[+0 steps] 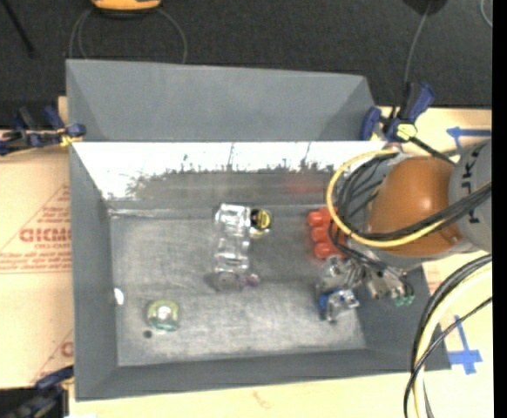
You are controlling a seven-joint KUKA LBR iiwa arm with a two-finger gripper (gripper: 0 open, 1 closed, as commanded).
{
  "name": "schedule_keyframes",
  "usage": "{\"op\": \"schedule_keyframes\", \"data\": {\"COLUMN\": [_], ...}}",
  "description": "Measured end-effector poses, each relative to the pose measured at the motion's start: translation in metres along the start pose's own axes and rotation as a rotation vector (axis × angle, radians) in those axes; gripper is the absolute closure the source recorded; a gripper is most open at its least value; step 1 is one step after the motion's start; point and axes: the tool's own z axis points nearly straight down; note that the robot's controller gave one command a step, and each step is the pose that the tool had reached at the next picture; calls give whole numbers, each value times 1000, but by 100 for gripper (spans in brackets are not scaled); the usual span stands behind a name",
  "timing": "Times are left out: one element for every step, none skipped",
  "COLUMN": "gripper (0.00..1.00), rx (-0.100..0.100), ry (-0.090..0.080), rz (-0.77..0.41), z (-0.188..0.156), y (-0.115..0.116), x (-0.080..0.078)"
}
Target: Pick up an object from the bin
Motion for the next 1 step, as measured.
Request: {"op": "schedule_keyframes", "data": {"gripper": [100], "rx": [4], "ry": [-7], "rz": [-65], "z": [-147], "y": [-9], "x": [-6]}}
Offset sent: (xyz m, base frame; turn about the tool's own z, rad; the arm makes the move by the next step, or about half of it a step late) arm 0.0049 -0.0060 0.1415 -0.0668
